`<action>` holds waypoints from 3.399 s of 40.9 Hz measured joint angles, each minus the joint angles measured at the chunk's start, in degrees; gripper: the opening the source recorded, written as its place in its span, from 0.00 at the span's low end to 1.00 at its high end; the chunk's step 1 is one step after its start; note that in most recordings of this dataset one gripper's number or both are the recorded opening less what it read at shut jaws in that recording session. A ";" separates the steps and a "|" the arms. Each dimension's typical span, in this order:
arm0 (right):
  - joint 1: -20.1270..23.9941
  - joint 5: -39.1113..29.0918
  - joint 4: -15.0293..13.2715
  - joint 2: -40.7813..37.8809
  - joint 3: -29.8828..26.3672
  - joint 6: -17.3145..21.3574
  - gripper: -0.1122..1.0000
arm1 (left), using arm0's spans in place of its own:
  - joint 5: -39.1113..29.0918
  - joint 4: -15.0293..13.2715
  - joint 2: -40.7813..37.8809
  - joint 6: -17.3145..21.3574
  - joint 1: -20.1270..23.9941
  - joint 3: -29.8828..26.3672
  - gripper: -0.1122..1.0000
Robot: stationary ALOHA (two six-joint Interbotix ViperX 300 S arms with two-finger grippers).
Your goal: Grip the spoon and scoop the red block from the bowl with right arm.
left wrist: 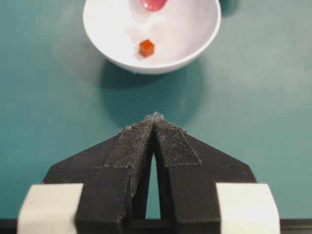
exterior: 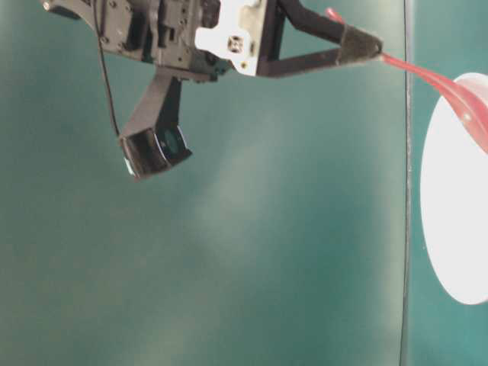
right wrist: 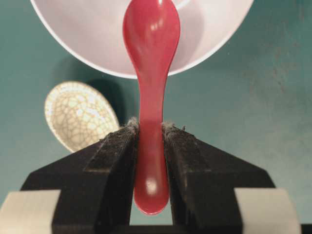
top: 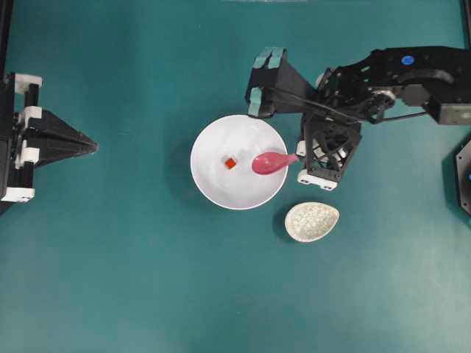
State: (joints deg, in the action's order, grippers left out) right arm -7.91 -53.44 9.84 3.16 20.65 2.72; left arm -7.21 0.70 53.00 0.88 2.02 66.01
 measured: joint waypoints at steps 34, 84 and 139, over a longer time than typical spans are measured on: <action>0.35 3.34 -0.26 -8.70 -5.36 -2.11 0.32 | -0.09 0.09 0.18 0.00 0.00 0.09 0.10; 0.62 13.89 -0.09 -6.94 -2.37 0.70 0.32 | 0.00 0.09 0.09 0.00 0.00 0.00 0.10; 3.52 39.46 0.00 7.38 17.84 1.05 0.32 | 0.00 0.00 -0.09 -0.18 -0.26 0.09 0.10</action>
State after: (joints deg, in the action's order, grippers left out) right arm -4.39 -13.97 9.84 10.55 38.50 3.78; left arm -7.21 0.70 52.91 0.70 1.76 66.09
